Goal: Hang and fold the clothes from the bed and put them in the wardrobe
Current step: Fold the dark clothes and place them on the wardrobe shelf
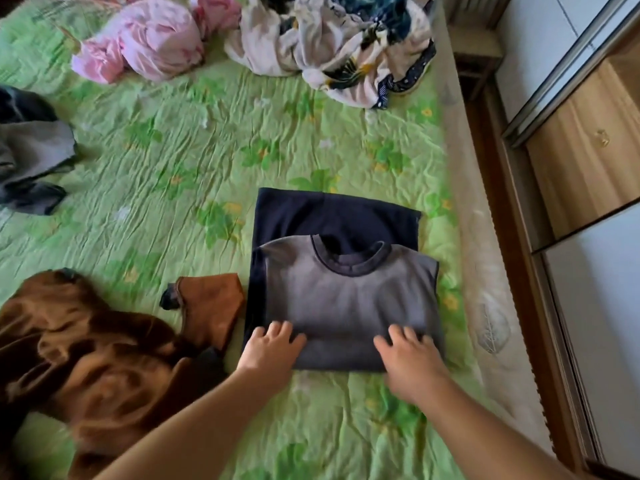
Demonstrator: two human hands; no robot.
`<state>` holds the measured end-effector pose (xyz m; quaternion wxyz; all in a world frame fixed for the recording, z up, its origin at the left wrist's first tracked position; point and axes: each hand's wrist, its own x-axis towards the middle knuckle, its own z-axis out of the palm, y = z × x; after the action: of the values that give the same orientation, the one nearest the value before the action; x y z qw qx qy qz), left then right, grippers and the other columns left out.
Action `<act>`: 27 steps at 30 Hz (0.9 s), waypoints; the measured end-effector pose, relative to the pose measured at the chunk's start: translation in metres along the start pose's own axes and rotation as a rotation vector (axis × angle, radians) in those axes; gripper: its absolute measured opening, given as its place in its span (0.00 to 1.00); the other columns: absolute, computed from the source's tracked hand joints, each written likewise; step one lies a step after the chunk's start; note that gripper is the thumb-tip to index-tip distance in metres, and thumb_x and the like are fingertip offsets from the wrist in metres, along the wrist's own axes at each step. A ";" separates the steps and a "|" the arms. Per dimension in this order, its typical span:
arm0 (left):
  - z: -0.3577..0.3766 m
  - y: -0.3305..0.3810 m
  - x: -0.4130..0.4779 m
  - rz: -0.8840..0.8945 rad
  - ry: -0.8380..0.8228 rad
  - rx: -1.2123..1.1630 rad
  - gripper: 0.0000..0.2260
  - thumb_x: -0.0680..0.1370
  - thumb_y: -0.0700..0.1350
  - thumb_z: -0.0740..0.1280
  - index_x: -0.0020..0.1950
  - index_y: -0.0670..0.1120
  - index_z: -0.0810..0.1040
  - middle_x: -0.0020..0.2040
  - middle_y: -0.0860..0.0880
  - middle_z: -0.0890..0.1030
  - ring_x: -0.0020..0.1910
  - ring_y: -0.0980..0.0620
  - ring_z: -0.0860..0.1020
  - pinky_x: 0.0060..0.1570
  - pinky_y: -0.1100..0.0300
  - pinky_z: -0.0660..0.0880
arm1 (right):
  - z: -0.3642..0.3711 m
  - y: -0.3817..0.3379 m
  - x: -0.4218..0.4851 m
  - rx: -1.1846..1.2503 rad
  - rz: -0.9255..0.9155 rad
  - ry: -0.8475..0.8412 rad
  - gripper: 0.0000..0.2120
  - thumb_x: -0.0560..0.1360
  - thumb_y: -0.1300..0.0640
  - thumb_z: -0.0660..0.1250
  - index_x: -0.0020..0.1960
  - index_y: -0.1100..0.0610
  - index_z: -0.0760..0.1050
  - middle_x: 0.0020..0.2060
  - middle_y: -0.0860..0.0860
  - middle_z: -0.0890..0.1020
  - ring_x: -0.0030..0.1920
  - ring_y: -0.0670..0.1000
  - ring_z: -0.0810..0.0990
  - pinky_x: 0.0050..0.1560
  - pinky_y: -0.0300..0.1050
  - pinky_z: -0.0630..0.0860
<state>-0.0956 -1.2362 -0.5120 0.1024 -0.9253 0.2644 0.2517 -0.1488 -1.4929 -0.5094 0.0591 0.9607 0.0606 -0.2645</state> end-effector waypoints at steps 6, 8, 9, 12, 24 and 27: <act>0.026 0.006 0.011 -0.041 0.041 0.052 0.18 0.78 0.40 0.60 0.67 0.48 0.68 0.61 0.44 0.73 0.59 0.40 0.73 0.54 0.48 0.70 | 0.014 -0.009 0.005 -0.099 -0.005 0.255 0.13 0.59 0.64 0.79 0.39 0.56 0.79 0.36 0.55 0.77 0.34 0.59 0.78 0.28 0.51 0.76; 0.026 0.005 0.012 -0.048 -0.004 0.033 0.16 0.79 0.41 0.59 0.67 0.49 0.69 0.61 0.45 0.74 0.59 0.41 0.74 0.55 0.49 0.71 | 0.015 -0.009 0.006 -0.074 -0.008 0.273 0.15 0.56 0.65 0.80 0.36 0.56 0.78 0.32 0.54 0.76 0.30 0.59 0.78 0.25 0.49 0.75; 0.026 0.005 0.011 -0.052 -0.026 0.011 0.16 0.79 0.41 0.60 0.66 0.49 0.68 0.61 0.46 0.73 0.59 0.41 0.75 0.55 0.49 0.72 | 0.013 -0.010 0.005 -0.054 -0.014 0.245 0.15 0.56 0.66 0.80 0.37 0.56 0.78 0.33 0.54 0.77 0.30 0.59 0.78 0.25 0.50 0.76; 0.028 0.008 0.002 -0.036 -0.109 -0.048 0.17 0.77 0.42 0.63 0.66 0.50 0.69 0.60 0.46 0.73 0.59 0.42 0.76 0.51 0.49 0.74 | 0.017 -0.012 -0.005 0.008 -0.094 0.068 0.13 0.70 0.65 0.70 0.52 0.54 0.76 0.46 0.53 0.78 0.44 0.59 0.81 0.41 0.52 0.79; 0.058 0.039 -0.071 0.100 -0.504 -0.153 0.23 0.73 0.55 0.67 0.65 0.49 0.71 0.62 0.46 0.77 0.59 0.43 0.79 0.54 0.50 0.78 | 0.050 -0.030 -0.094 0.243 -0.201 -0.308 0.15 0.79 0.43 0.61 0.62 0.49 0.69 0.57 0.51 0.73 0.60 0.57 0.75 0.54 0.54 0.74; 0.029 0.025 -0.051 0.067 -0.215 -0.242 0.19 0.73 0.63 0.63 0.56 0.52 0.74 0.55 0.48 0.79 0.56 0.44 0.79 0.46 0.53 0.75 | 0.033 -0.017 -0.072 0.471 -0.065 -0.079 0.18 0.78 0.35 0.60 0.52 0.49 0.72 0.51 0.50 0.77 0.54 0.56 0.79 0.48 0.51 0.73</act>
<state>-0.1588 -1.2254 -0.5115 0.0094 -0.8893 0.2504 0.3825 -0.2291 -1.4867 -0.5023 -0.1729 0.9345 0.0257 -0.3102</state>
